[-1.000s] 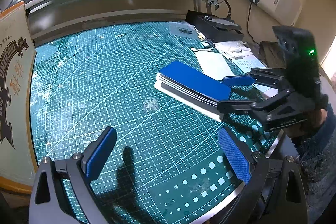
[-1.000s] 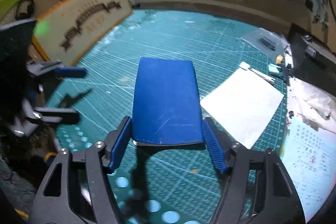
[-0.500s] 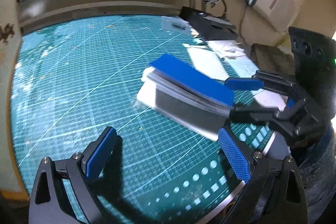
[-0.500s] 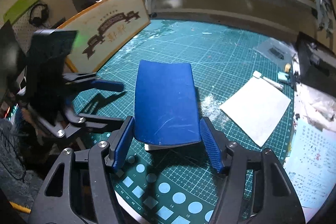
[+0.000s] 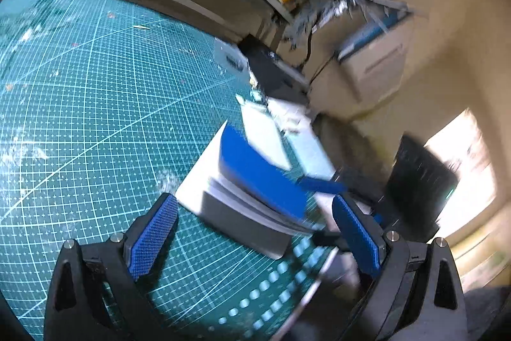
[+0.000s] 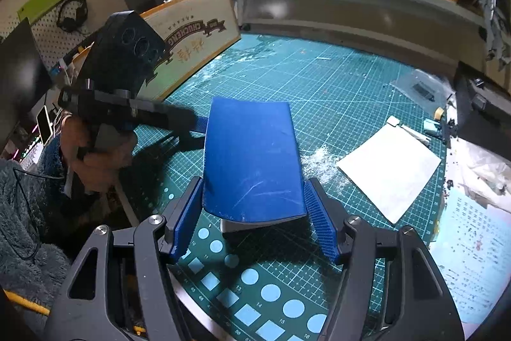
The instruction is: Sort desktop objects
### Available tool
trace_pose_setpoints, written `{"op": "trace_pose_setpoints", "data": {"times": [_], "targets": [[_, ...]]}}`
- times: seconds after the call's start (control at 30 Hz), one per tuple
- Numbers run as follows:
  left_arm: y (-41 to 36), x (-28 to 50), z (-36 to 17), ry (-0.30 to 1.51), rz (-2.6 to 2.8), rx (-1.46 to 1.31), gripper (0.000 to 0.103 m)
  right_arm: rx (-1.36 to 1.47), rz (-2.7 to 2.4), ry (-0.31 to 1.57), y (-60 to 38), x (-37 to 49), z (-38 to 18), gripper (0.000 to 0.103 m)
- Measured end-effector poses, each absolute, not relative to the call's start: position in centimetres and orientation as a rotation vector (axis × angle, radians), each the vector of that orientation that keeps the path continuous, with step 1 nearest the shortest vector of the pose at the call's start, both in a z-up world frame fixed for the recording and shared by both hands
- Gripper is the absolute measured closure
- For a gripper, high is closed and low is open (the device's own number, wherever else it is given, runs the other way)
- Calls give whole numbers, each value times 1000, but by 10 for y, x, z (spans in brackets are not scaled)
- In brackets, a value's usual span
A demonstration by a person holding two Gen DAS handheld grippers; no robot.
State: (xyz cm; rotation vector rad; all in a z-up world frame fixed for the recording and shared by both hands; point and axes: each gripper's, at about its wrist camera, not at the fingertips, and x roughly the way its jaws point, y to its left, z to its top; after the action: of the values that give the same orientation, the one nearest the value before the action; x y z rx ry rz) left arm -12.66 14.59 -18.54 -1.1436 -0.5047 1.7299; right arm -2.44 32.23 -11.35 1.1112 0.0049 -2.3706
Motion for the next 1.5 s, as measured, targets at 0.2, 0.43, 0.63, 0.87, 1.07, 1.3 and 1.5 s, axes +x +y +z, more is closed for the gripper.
{"op": "trace_pose_setpoints", "data": {"times": [0.2,0.43,0.63,0.87,1.07,1.3,1.5], "targets": [[162,-136,-185,-551,1751,-1159,7,1114,-2334,6,315,-28,-122,41],[155,-146,-178,-595,1800,-1160,92,1123,-2337,-5,321,-24,-124,38],[158,-136,-174,-562,1714,-1153,93,1094,-2337,16,314,-25,-122,83],[164,-132,-185,-509,1760,-1198,93,1144,-2338,65,306,-36,-129,81],[156,-141,-190,-560,1767,-1185,97,1126,-2347,97,314,-26,-125,36],[141,-99,-121,-170,2184,-884,98,1110,-2616,66,371,-21,-113,31],[145,-82,-101,67,2365,-747,98,1227,-2819,22,402,-59,-112,48]]}}
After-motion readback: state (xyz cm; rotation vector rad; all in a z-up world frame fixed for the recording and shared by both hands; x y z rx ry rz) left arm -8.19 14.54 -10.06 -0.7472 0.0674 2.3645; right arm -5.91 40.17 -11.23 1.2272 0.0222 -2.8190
